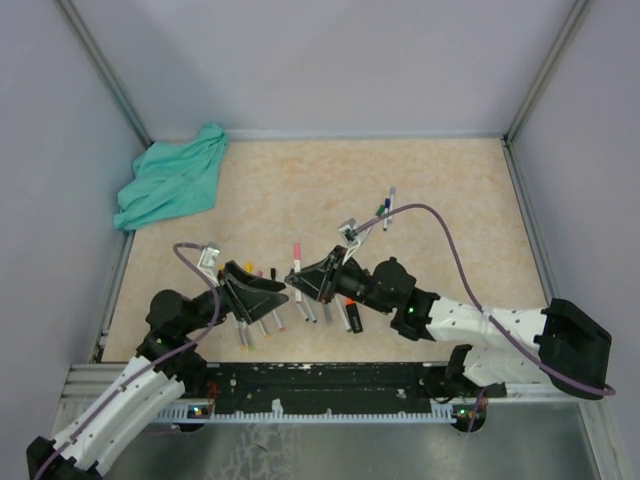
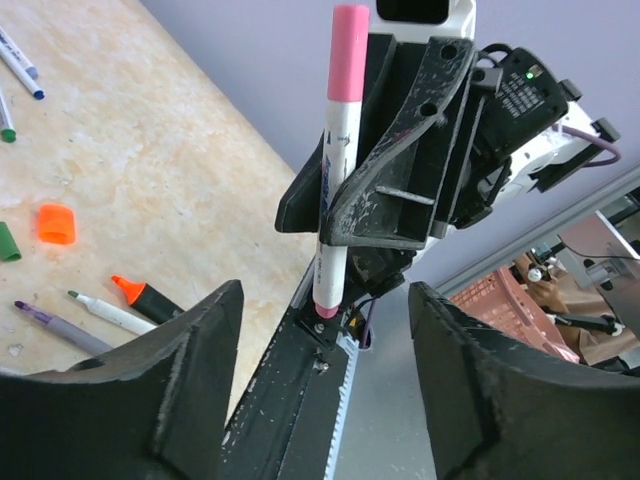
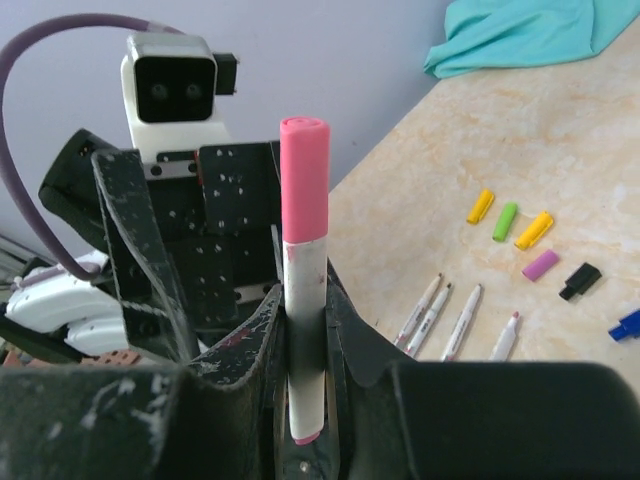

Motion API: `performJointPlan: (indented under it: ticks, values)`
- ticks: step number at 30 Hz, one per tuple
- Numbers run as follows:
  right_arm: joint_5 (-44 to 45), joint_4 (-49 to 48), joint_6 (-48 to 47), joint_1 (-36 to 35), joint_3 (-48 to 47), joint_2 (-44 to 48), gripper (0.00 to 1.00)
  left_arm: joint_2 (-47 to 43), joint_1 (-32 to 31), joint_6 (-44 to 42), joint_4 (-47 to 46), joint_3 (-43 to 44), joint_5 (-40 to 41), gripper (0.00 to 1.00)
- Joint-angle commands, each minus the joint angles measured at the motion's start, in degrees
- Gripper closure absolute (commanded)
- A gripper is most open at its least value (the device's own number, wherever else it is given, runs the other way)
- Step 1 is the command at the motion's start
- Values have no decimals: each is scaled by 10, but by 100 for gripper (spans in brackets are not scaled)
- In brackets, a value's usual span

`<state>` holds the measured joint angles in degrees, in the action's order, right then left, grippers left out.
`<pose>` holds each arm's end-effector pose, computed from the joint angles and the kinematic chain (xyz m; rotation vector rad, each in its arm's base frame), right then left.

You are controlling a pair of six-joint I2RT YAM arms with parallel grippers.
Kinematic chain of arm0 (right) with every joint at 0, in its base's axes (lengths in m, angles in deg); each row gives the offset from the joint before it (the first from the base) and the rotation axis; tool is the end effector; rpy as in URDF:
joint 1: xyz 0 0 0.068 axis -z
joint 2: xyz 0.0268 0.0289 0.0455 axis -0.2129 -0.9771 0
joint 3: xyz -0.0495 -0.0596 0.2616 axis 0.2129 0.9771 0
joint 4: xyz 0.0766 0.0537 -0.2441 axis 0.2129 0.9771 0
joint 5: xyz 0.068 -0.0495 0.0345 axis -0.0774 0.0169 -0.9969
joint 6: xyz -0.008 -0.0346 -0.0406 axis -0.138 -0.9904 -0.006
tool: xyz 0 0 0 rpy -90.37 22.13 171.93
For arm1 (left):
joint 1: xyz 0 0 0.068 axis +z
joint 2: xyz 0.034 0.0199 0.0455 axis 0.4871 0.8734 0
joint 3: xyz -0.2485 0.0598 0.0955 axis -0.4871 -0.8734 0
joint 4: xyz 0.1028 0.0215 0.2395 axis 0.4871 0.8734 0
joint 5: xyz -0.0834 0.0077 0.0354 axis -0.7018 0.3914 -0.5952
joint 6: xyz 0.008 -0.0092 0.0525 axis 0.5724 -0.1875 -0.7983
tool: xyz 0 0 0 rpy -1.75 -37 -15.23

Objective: Open the pen caps
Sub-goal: Pick up the pen from the center of the board, then open the pen cap from the pen.

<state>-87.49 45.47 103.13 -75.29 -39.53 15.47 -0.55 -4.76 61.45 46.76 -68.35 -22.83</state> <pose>0.1175 0.2335 0.2775 -0.3647 1.6293 1.4404 0.0960 -0.0856 0.2455 0.2685 1.5595 -1.5390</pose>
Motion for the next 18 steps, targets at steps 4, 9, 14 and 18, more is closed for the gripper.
performJointPlan:
  ticks: [4,9,14,18]
  values:
    - [2,7,-29,-4,55,76,100,-8,0,-24,28,25,-22,13]
    - [-12,29,-34,-4,86,119,100,42,0,-3,-29,38,-48,1]
    - [-32,34,-33,-4,110,146,100,120,0,19,-100,60,-83,1]
    - [-47,32,-30,-3,117,149,100,185,0,29,-139,77,-94,4]
